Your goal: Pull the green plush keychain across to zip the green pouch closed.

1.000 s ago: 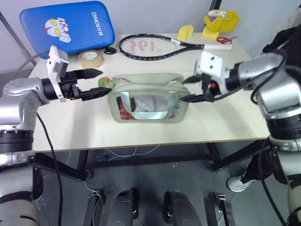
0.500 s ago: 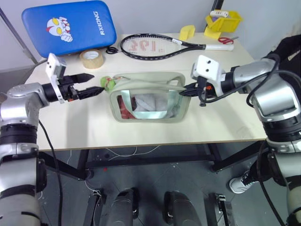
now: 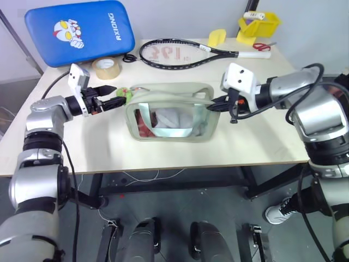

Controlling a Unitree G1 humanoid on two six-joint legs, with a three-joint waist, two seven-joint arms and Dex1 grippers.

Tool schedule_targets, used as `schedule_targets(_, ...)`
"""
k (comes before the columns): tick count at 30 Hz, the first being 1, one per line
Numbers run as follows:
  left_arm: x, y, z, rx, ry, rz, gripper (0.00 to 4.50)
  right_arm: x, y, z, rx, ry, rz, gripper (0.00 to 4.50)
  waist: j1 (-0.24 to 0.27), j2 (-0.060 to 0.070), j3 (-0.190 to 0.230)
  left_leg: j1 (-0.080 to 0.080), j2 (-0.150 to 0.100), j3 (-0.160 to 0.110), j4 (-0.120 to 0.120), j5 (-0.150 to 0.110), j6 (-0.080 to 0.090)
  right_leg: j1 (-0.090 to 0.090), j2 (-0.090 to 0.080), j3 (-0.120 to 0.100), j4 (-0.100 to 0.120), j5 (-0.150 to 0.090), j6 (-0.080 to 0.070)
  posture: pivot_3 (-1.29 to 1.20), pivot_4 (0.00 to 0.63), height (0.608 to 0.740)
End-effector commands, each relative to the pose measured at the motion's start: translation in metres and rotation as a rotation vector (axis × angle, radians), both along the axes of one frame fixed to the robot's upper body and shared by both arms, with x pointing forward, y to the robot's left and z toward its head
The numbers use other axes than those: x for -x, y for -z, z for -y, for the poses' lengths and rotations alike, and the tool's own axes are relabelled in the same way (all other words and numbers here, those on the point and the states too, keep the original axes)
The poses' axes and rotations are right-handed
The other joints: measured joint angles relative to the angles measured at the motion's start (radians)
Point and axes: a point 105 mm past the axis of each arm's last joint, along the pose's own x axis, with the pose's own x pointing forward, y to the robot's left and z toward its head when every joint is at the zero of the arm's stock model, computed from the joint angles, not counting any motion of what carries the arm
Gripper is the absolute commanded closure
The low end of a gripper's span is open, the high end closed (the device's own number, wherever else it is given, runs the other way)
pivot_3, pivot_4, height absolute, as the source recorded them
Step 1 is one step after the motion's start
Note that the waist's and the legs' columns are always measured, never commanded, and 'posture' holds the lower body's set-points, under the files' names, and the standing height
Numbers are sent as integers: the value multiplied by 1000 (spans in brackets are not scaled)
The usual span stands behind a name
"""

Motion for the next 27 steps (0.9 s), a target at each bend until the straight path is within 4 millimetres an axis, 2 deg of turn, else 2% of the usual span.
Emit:
schedule_targets(1, -1, -15, 1, -19, 13, 54, 1827, 4, -21, 0, -29, -4, 80, 4500, 0, 0, 0, 0, 0, 0, 0, 0, 0, 0, 0, 0, 0, 0, 0, 0, 150, 740)
schedule_targets(6, 3, -28, -6, -29, 21, 88, 4479, 3, -21, 0, -42, 13, 79, 4500, 0, 0, 0, 0, 0, 0, 0, 0, 0, 0, 0, 0, 0, 0, 0, 0, 150, 740)
schedule_targets(10, 8, -51, -10, -30, 28, 151, 4479, 2, -20, 0, -47, 17, 76, 4500, -1, 0, 0, 0, 0, 0, 0, 0, 0, 0, 0, 0, 0, 0, 0, 0, 150, 740)
schedule_targets(12, 12, -68, -2, 11, 71, 183, 4479, 2, -19, 0, -48, 17, 74, 4500, 1, 0, 0, 0, 0, 0, 0, 0, 0, 0, 0, 0, 0, 0, 0, 0, 150, 740)
schedule_targets(15, 18, -88, 25, 52, 182, 220, 4479, 2, -19, -2, -52, 14, 74, 4500, 3, 0, 0, -1, 0, -1, 1, 0, 0, 0, 0, -1, 0, 0, 0, 0, 150, 740)
schedule_targets(17, 21, -91, 49, 56, 265, 216, 4479, 1, -19, -3, -53, 14, 77, 4500, 6, 0, 0, -1, 0, -1, 1, 0, 0, 0, 0, -1, 0, 0, 0, 0, 150, 740)
schedule_targets(19, 21, -80, 79, 37, 340, 152, 4479, 2, -19, -4, -51, 7, 84, 4500, 6, 0, 0, -1, 0, -2, 2, 0, 0, 1, 0, -1, 0, 0, 0, 0, 150, 740)
schedule_targets(21, 20, -71, 92, 7, 356, 113, 4479, 2, -19, -4, -50, 5, 88, 4500, 3, 0, 0, -1, 0, -2, 2, 0, 0, 1, 0, -1, 0, 0, 0, 0, 150, 740)
schedule_targets(24, 10, -68, 103, 11, 316, 63, 3430, 1, -19, -3, -53, 19, 94, 4500, -5, 0, 0, -1, 0, -1, 2, 0, 0, 1, 0, -1, 0, 0, 1, 0, 150, 740)
schedule_targets(27, 9, -69, 104, -10, 300, 61, 1937, 0, -19, -1, -60, 41, 97, 4500, -5, 0, 0, -1, 0, -1, 1, 0, 0, 0, 1, 0, 0, 0, 1, 0, 150, 740)
